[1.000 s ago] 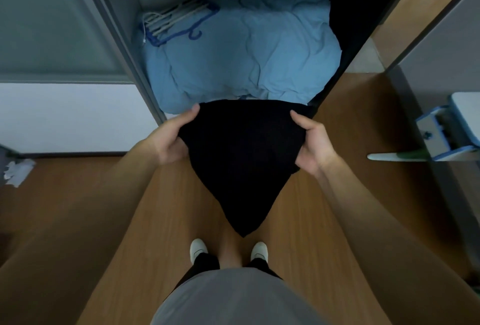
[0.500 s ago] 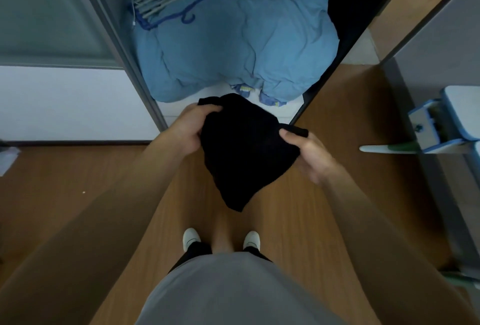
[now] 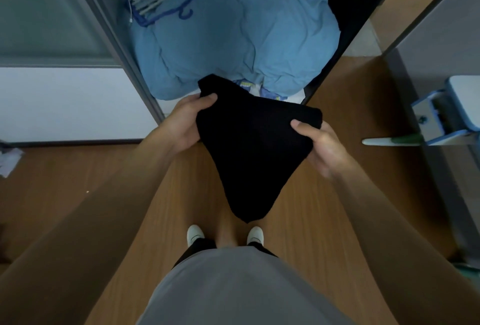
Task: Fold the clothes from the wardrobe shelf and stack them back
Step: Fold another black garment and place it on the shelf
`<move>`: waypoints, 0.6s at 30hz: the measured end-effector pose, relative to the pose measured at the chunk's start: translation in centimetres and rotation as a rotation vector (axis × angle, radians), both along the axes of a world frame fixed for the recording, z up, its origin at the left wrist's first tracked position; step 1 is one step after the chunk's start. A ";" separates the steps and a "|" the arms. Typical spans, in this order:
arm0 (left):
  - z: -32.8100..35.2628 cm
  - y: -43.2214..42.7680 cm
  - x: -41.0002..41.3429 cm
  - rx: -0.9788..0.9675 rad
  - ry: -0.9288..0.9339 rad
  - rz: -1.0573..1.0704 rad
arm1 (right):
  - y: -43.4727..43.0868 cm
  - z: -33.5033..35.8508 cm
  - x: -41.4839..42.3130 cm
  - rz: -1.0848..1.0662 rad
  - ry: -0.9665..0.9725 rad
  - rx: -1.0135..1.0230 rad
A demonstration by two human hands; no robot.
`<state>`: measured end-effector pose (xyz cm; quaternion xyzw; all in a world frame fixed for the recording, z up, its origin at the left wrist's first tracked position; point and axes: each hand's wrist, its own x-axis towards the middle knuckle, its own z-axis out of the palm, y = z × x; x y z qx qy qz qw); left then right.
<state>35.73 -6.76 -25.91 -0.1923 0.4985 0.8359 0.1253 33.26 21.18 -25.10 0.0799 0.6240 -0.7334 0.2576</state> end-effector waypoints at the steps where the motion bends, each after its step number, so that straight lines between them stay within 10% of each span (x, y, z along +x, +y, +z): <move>1: 0.0 -0.1 0.0 0.070 0.028 -0.038 | 0.0 0.1 0.2 0.023 0.019 0.029; 6: -1.8 0.5 0.8 -0.298 -0.060 -0.159 | -0.9 -0.6 0.7 -0.096 -0.063 0.014; 14: -1.0 0.6 -0.4 0.030 -0.044 -0.001 | -0.7 0.0 0.5 -0.005 0.033 0.047; 18: -1.7 0.4 -0.2 -0.265 -0.045 -0.066 | -1.9 0.2 0.5 -0.092 -0.071 -0.039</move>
